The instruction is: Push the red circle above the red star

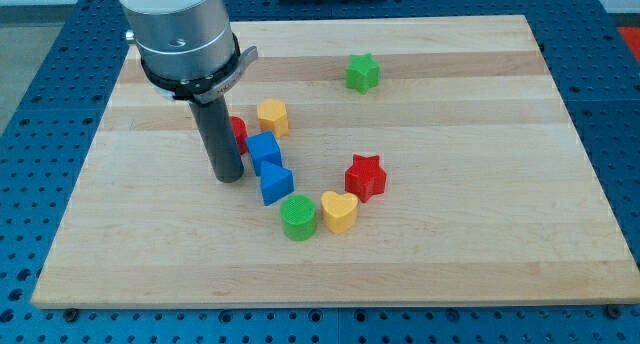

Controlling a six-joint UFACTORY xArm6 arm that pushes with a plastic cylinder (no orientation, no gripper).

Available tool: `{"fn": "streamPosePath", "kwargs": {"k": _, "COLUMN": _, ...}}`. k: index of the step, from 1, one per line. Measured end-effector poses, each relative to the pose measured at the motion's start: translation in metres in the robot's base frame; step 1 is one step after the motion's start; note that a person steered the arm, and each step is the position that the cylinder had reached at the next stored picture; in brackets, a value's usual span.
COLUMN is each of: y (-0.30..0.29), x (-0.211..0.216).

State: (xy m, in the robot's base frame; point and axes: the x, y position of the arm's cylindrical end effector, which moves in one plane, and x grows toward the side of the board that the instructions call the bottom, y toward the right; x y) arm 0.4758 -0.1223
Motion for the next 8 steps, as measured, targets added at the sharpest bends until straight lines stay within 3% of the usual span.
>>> {"fn": "streamPosePath", "kwargs": {"k": 2, "y": 0.009, "x": -0.109}}
{"fn": "streamPosePath", "kwargs": {"k": 5, "y": -0.019, "x": -0.1}}
{"fn": "streamPosePath", "kwargs": {"k": 6, "y": -0.026, "x": -0.115}}
{"fn": "streamPosePath", "kwargs": {"k": 7, "y": -0.021, "x": -0.172}}
{"fn": "streamPosePath", "kwargs": {"k": 8, "y": -0.021, "x": -0.172}}
